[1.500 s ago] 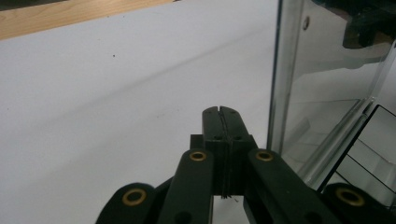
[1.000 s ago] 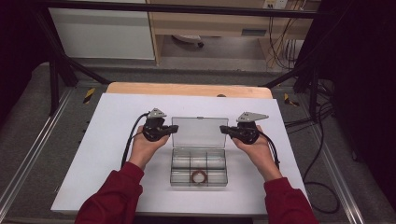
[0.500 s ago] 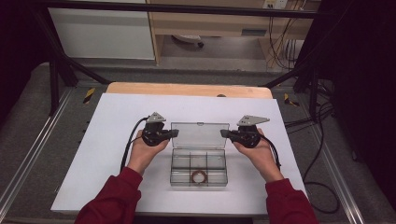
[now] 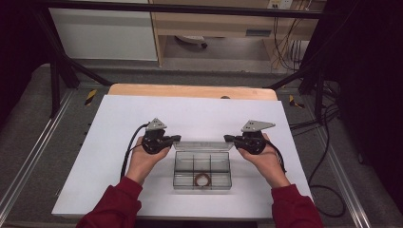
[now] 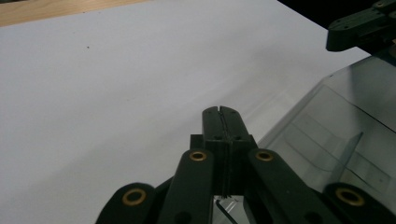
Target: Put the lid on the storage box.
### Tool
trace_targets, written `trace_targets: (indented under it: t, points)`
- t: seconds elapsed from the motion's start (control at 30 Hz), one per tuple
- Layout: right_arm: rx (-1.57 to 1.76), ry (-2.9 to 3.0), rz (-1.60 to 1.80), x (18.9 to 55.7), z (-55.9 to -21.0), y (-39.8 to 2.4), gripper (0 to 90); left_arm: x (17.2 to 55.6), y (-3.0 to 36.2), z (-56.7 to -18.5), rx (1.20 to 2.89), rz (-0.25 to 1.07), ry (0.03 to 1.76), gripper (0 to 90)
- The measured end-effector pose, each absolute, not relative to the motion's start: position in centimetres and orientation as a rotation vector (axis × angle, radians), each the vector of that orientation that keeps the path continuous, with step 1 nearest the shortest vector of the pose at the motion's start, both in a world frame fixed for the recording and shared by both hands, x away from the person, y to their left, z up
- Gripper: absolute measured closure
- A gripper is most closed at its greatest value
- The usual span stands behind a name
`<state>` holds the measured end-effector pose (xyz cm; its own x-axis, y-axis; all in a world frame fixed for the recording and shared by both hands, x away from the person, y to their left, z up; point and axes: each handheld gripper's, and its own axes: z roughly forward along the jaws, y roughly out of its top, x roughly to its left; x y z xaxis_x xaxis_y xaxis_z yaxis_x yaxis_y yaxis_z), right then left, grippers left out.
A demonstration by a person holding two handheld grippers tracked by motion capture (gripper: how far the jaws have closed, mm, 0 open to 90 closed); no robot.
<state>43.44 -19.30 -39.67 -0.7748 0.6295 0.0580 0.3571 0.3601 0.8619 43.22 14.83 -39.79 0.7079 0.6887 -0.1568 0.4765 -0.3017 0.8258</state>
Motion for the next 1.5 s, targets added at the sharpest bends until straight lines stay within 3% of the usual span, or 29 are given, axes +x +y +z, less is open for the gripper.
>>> trace_targets:
  t: [0.77,0.9,1.03,1.13,1.27,1.5]
  points:
    - [0.906,2.239,1.374,42.4,-37.9,-17.8,87.9,41.0,15.5,-37.1,1.905,0.438,0.869,89.4]
    - [0.909,2.206,1.35,42.2,-37.6,-17.4,70.1,40.2,16.0,-36.8,1.877,0.49,0.86,74.8]
    - [0.953,2.131,1.323,42.2,-37.3,-17.1,37.7,39.8,16.4,-36.6,1.847,0.536,0.876,46.6]
    - [0.999,2.1,1.309,42.3,-36.9,-17.1,23.0,39.7,16.9,-36.8,1.822,0.549,0.893,32.2]
    - [1.034,2.059,1.289,42.2,-36.5,-17.2,11.4,39.7,17.5,-37.1,1.817,0.537,0.95,17.9]
    - [1.007,2.012,1.294,41.7,-36.0,-17.2,4.0,39.3,19.0,-37.1,1.789,0.519,0.985,11.1]
